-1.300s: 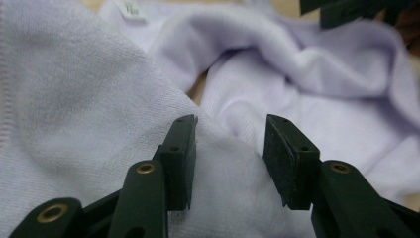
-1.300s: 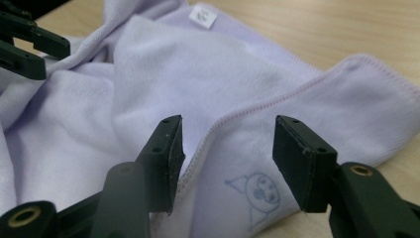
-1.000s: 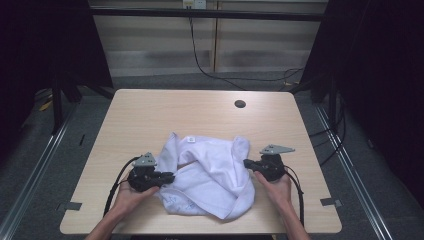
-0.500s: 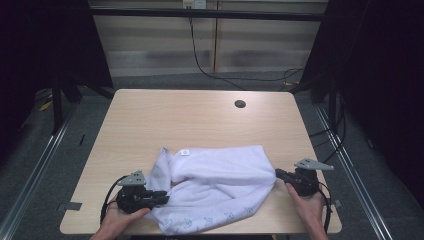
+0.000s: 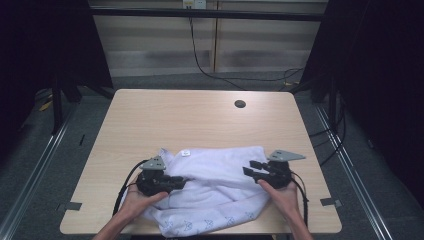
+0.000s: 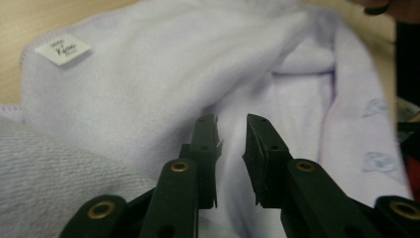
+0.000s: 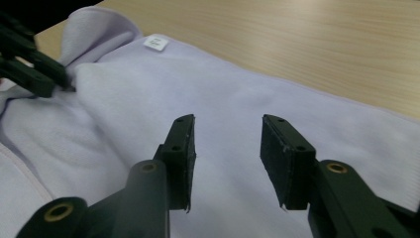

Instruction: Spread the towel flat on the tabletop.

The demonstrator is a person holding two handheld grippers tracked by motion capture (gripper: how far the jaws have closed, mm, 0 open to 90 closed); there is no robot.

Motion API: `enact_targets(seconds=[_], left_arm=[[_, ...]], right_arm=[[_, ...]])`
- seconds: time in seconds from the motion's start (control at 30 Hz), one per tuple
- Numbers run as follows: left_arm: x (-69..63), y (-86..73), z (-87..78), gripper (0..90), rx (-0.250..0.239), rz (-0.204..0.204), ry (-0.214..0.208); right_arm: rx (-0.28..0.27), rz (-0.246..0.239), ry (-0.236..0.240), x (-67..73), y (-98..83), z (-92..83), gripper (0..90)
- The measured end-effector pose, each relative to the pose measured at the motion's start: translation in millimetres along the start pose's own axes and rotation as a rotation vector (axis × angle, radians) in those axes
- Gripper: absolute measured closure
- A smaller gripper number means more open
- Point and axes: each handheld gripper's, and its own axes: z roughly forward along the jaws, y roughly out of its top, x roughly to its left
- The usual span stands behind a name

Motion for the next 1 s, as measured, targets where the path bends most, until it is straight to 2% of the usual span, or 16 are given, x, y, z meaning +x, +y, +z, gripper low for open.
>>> enact_targets(seconds=[0.03,0.1,0.17,0.27,0.3,0.33,0.37,0.47,0.53,0.6,0.63,0.73,0.9,1.0], left_arm=[[0.5,-2.7,2.9,69.3,0.009,-0.009,-0.009],[-1.1,-6.8,5.9,63.9,0.033,-0.004,0.011],[-3.5,-9.8,8.4,64.4,0.059,0.016,0.029],[-6.0,-10.8,9.0,79.1,0.068,0.033,0.003],[-7.4,-10.6,8.6,83.3,0.072,0.034,0.004],[-7.3,-10.7,7.7,84.5,0.074,0.038,-0.001],[-7.1,-11.2,6.7,85.2,0.073,0.034,-0.007],[-5.9,-12.9,2.2,85.6,0.067,0.027,-0.016],[-5.8,-13.6,0.7,85.6,0.061,0.026,-0.011],[-5.8,-13.4,-0.5,85.7,0.052,0.011,-0.012],[-5.7,-13.3,-1.0,85.7,0.052,0.019,-0.006],[-4.1,-13.4,-5.0,85.8,0.034,0.007,0.0],[0.8,-15.3,-17.2,85.9,0.012,-0.017,0.02],[5.2,-19.0,-29.9,86.0,-0.007,-0.05,0.041]], right_arm=[[0.01,-0.011,0.02,3.9,3.1,7.8,55.4],[0.03,-0.027,0.055,10.1,8.9,23.8,53.2],[0.061,-0.046,0.068,14.8,11.6,40.1,51.5],[0.108,-0.05,0.086,18.3,9.0,59.9,50.3],[0.126,-0.057,0.077,19.1,7.4,64.6,50.4],[0.137,-0.056,0.074,19.6,6.1,67.8,51.5],[0.14,-0.057,0.08,19.3,5.1,69.2,57.6],[0.158,-0.087,0.056,19.1,4.8,68.9,79.5],[0.164,-0.078,0.051,16.1,3.0,68.0,87.3],[0.159,-0.078,0.037,14.7,3.0,66.4,89.6],[0.154,-0.079,0.035,13.7,4.2,65.0,89.9],[0.128,-0.065,-0.001,8.6,6.6,59.1,90.0],[0.061,-0.012,-0.086,-9.5,10.7,42.4,90.0],[0.035,0.02,-0.168,-26.3,10.5,29.9,90.0]])
